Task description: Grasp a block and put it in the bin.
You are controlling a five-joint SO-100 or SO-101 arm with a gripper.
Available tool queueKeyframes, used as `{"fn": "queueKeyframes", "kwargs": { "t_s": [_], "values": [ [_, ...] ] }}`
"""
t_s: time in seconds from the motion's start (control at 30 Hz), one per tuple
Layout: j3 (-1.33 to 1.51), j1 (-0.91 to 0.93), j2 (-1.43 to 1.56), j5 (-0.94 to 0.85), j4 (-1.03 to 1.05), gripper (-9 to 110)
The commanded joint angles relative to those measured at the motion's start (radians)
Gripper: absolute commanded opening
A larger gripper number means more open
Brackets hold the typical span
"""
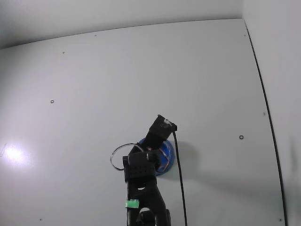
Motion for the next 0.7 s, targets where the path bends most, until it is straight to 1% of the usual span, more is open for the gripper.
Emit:
{"fn": "queueKeyframes", "kwargs": {
  "t_s": [0.0, 0.13, 0.2, 0.27, 0.33, 0.43, 0.47, 0.67],
  "values": [
    [-0.014, -0.006, 0.049, 0.0, -0.014, 29],
    [-0.014, -0.006, 0.051, 0.0, -0.014, 28],
    [-0.018, -0.006, 0.051, 0.002, -0.014, 25],
    [-0.029, -0.006, 0.057, 0.005, -0.012, 21],
    [-0.029, -0.003, 0.112, 0.015, -0.008, 13],
    [-0.029, 0.035, 0.282, 0.101, -0.011, 0],
    [-0.029, 0.052, 0.351, 0.138, -0.012, -2],
    [-0.012, 0.164, 0.801, 0.316, -0.003, 8]
  ]
}}
